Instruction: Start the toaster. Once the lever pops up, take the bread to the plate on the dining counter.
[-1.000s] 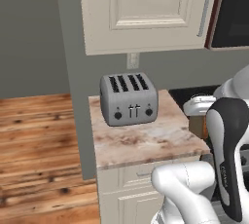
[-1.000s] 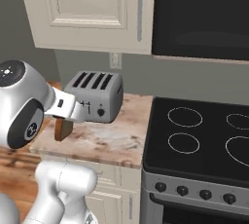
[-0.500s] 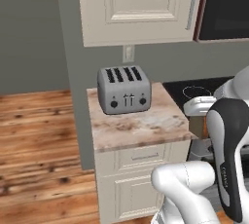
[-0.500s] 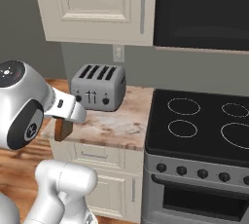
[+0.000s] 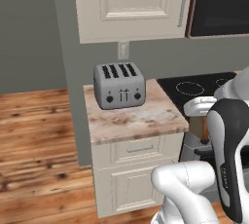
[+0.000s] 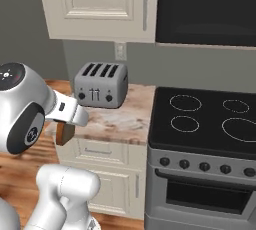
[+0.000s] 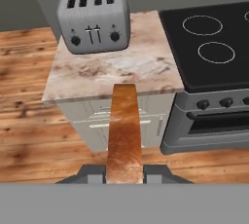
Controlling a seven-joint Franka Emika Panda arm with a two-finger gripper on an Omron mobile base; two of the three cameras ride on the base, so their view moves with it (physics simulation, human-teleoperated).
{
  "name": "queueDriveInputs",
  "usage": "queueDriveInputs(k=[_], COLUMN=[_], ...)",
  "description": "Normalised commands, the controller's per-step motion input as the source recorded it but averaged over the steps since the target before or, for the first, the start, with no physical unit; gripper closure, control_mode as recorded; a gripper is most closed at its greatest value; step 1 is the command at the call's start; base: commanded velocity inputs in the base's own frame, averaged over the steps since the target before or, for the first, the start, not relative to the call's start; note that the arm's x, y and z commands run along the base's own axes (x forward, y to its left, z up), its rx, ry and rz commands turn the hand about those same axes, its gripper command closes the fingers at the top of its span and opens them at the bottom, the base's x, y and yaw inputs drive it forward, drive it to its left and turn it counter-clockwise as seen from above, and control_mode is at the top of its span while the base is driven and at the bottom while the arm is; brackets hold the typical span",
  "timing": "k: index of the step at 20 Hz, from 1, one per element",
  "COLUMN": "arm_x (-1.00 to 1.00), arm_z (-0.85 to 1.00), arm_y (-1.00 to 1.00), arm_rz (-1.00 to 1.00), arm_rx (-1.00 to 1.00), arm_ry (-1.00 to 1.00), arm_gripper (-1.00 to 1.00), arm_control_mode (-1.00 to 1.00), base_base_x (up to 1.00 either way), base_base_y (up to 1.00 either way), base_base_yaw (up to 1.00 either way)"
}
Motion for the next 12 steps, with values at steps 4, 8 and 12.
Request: queueDriveInputs(k=[4,8,12], arm_x=[0.0,0.0,0.0], arm_z=[0.0,0.0,0.0], arm_y=[0.0,0.0,0.0], arm_rz=[0.0,0.0,0.0], arm_rx=[0.0,0.0,0.0], arm_ry=[0.0,0.0,0.0], arm_gripper=[1.0,1.0,1.0], arm_control_mode=[1.0,1.0,1.0], base_base_x=[-0.07,0.0,-0.01], base_base_y=[-0.07,0.09,0.16], base_base_yaw=[-0.03,-0.13,-0.26])
